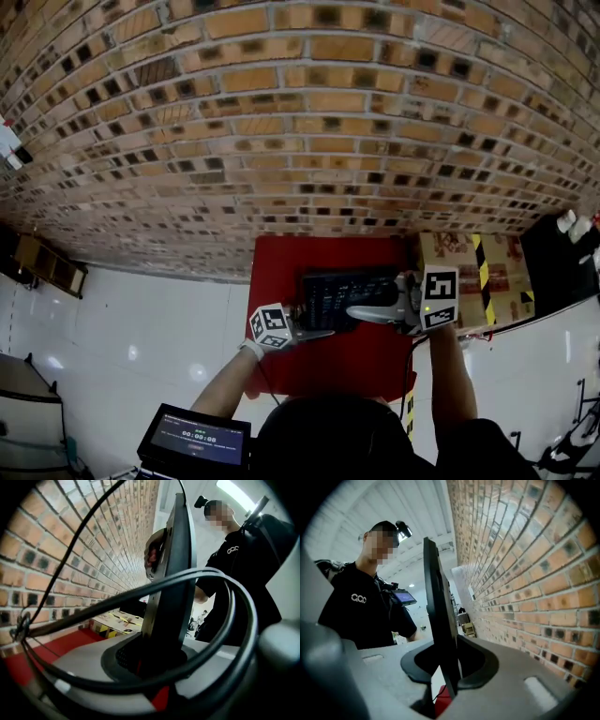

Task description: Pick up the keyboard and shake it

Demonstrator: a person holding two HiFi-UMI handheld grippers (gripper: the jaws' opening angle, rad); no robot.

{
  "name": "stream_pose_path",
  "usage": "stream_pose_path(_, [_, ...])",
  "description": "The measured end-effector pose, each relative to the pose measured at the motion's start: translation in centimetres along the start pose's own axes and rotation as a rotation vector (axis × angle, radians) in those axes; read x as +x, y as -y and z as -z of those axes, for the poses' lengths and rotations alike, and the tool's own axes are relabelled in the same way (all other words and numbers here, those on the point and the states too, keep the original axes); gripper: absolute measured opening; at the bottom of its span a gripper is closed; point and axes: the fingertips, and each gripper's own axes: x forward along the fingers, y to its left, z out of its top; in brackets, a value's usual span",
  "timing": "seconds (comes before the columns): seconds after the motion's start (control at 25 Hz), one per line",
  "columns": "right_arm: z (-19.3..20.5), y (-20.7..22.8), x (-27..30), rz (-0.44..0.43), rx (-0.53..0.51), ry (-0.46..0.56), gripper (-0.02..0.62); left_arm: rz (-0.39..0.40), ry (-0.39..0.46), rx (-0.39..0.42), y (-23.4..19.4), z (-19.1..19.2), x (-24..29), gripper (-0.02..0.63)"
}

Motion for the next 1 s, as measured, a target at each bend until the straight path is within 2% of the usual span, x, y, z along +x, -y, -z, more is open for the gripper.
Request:
stream_pose_path(0.24, [-2.2,-2.8,-0.5,-0.002,-0.169,-0.03,0.065,-0.023,-0.045,0.152,-0.8,-3.2,-0.8,0.112])
stream_pose_path(0.52, [-2.8,-4.8,-0.9,-0.015,-0.255,-0.082,0.072,-0.077,-0.071,0.265,-2.0,-5.0,-1.2,0.117])
stream_pose_path(0.84, [-5.0,-6.5,-0.3,-0.014,-0.337,-0.051,0.081,-0.143,-0.099,0.373,-4.5,-7.1,-1.5,0.133])
stream_pose_path(1.0, [-4.5,-6.7,0.1,-0.006,-0.366,-0.066,0.083,-0.157,-0.114,0.378,-4.4,-7.6,-1.8,0.141])
